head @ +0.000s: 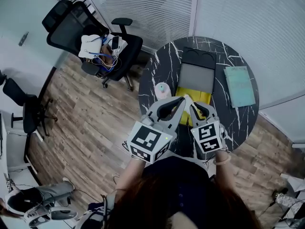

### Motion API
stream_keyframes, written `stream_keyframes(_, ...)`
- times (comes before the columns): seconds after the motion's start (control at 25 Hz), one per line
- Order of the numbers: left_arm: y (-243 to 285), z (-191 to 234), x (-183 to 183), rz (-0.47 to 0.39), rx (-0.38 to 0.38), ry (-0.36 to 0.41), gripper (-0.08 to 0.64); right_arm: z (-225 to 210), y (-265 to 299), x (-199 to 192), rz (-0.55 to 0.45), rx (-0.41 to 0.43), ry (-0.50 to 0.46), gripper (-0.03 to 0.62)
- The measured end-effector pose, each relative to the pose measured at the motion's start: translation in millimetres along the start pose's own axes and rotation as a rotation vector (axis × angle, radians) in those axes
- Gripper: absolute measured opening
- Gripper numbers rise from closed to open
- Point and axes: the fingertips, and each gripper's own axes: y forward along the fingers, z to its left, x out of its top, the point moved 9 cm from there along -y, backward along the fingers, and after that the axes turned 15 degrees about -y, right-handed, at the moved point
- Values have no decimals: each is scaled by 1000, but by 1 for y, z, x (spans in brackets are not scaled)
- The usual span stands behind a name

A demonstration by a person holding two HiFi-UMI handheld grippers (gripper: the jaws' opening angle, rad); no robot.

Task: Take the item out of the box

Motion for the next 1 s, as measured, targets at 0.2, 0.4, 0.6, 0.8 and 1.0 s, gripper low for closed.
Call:
stream_keyframes(0.2,6,5,0,9,4,-5,26,-3,12,-5,25,14,-23,26)
stream_keyframes(0.4,10,10,0,21,13,-12,26,-4,23,-12,63,35,-37,28)
stream_keyframes(0.6,12,14,-1,29,23,-21,26,-3,35,-20,86,57,-41,39)
stream_keyframes(0.8,16,18,-3,41,33,-27,26,-1,48,-30,113,85,-52,73)
stream_keyframes(1.0,19,21,-6,57,42,-32,26,4,60,-41,146,101,-65,89)
